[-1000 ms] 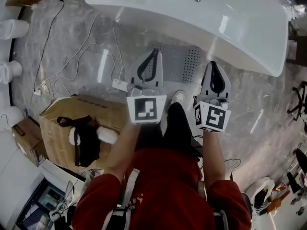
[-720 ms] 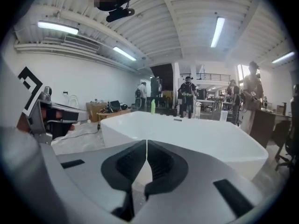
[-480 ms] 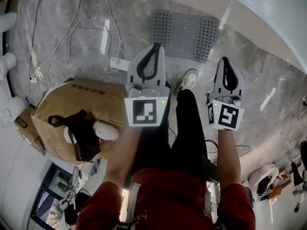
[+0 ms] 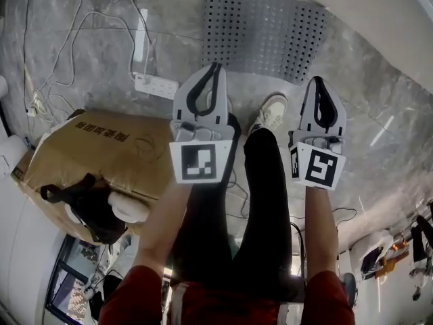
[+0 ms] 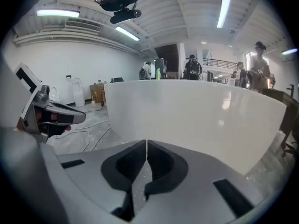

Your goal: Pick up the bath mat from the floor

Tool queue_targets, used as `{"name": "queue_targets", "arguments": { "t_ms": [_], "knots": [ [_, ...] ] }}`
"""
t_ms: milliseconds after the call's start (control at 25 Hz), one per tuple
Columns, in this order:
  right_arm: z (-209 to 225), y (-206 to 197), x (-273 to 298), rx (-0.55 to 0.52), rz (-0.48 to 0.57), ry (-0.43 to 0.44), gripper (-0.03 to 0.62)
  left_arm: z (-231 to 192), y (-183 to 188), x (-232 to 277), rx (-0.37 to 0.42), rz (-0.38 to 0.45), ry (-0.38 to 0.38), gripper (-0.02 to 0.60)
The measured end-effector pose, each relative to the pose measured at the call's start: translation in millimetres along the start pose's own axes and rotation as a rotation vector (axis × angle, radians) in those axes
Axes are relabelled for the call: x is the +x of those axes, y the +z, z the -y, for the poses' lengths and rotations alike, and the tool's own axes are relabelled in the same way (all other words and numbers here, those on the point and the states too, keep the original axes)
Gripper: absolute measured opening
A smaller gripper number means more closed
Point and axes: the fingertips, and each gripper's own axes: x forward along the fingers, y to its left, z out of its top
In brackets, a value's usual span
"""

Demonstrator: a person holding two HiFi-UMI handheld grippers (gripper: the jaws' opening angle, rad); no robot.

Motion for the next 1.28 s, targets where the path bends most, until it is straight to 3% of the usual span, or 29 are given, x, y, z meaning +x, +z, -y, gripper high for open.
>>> {"name": "queue_targets", "arguments": {
  "t_ms": [400,640,920,1000,1080,1280],
  "knots": [
    [17.3,-132.0,57.1,0.001,-0.092,-0.028,0.014,-16.3,-128.7,59.3,0.0,-0.054,0.024,0.018],
    [10.2,-181.4,86.9,-0.013,-0.127,-0.003,0.014,-25.5,-183.3,92.4,-0.017,-0.08,0.038,0.018],
    [18.2,-235.2,116.3,0.012,-0.203,-0.019,0.014,-41.8,-254.7,118.5,0.017,-0.185,0.043,0.021],
    [23.4,-252.8,121.4,0.026,-0.241,-0.025,0.022,-43.9,-274.2,125.3,0.008,-0.234,0.037,0.067],
    [29.5,-270.2,126.7,0.028,-0.281,-0.036,0.095,-47.8,-294.4,132.8,-0.029,-0.295,0.036,0.173],
    [47.3,-311.6,137.4,0.04,-0.388,-0.08,0.202,-64.1,-328.1,151.1,-0.076,-0.381,0.084,0.276]
  ]
}}
